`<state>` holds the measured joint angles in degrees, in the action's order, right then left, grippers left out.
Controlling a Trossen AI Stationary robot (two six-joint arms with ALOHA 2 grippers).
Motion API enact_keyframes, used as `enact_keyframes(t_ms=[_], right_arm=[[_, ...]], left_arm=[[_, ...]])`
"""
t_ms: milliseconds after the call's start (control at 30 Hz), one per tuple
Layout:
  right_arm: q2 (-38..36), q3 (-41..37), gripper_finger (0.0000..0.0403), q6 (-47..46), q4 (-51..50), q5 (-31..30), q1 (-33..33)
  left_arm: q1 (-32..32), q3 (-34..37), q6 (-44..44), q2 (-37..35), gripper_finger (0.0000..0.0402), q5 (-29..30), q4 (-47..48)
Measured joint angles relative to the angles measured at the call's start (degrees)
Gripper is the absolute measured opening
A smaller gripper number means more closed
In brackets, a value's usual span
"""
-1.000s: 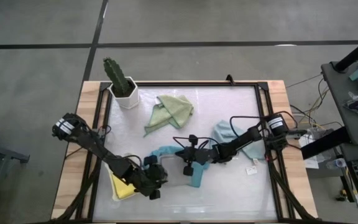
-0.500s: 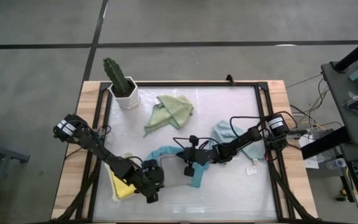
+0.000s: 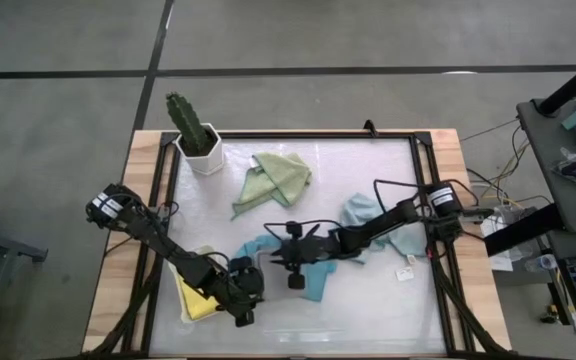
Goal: Fold microfiber towels
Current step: Fold the gray microfiber towel
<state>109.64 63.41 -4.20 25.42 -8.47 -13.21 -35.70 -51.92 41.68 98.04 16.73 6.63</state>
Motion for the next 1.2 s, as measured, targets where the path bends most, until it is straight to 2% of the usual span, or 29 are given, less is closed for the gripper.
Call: enact_keyframes(t_ms=[233,467,600,1133,1200], right_arm=[[5.05,7.15,0.0142,4.18,-2.92,0.15,1.9],[6.52,8.14,0.0158,5.05,-2.98,1.24,3.05],[6.66,8.14,0.0141,5.02,-2.81,4.5,3.47],[6.74,7.7,0.0016,5.94,-3.26,5.95,3.36],[6.71,7.7,0.0011,6.26,-3.31,5.96,3.29]], left_arm=[[-0.02,0.15,-0.01,0.13,0.0129,0.0,-0.02],[-0.04,0.11,-0.03,0.15,0.0129,0.0,-0.1],[-0.04,0.13,-0.05,0.17,0.0129,0.0,-0.15],[-0.02,0.13,-0.08,0.17,0.0129,0.0,-0.13],[-0.04,0.13,-0.08,0.17,0.0129,0.0,-0.15]])
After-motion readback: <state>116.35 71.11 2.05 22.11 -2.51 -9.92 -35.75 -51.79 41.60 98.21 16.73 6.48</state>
